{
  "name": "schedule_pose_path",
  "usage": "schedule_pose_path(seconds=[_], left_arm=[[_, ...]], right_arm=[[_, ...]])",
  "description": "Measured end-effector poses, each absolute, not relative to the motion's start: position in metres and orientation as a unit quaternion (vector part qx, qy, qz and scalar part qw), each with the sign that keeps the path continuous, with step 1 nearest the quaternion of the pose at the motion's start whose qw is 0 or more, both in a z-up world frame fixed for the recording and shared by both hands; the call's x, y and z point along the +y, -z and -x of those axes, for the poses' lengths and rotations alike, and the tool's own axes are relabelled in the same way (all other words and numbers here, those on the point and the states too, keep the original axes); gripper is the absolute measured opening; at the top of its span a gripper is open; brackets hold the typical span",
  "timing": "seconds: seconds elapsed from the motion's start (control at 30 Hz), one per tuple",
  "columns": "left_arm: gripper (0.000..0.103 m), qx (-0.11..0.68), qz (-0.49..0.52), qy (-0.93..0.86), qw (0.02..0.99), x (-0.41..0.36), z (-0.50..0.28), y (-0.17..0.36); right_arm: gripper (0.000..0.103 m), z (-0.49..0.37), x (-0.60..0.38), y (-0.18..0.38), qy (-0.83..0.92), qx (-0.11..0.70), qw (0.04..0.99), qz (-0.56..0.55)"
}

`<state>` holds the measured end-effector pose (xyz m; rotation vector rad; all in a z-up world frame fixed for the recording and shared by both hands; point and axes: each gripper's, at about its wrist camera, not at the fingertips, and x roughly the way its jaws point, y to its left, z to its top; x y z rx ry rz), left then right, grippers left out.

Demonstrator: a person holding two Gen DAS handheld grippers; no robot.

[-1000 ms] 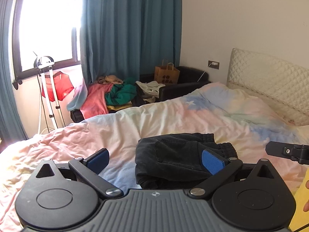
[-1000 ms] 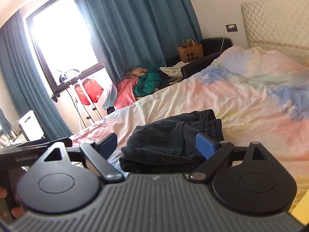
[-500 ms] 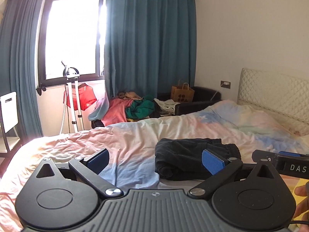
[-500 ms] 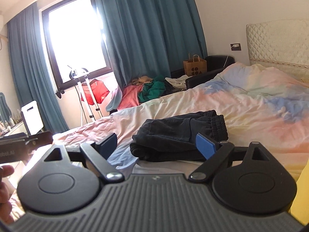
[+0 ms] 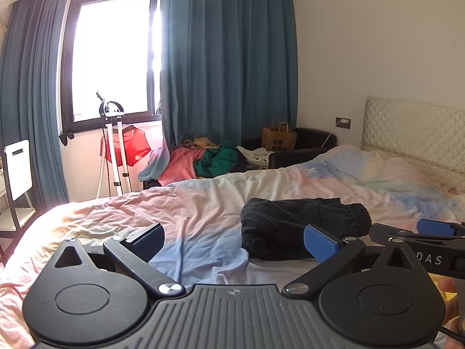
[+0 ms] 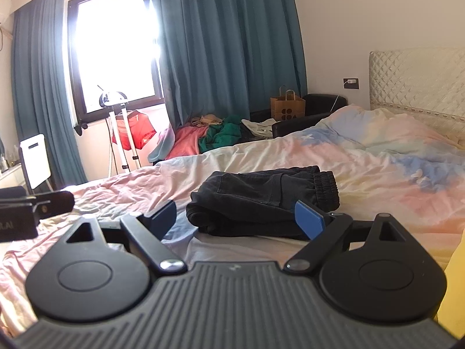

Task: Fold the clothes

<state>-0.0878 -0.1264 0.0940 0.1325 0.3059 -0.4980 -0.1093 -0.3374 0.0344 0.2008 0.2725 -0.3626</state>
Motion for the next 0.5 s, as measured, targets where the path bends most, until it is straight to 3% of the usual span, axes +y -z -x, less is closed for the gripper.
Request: schedule_pose_path(seconds=[0.5], left_arm=[[0.103, 0.176, -0.073, 0.226, 0.955, -0.139, 0.054, -0.059]], right_arm=[[0.090, 0.097, -0.342, 0.002, 0.191, 0.144, 0.966, -0.099]])
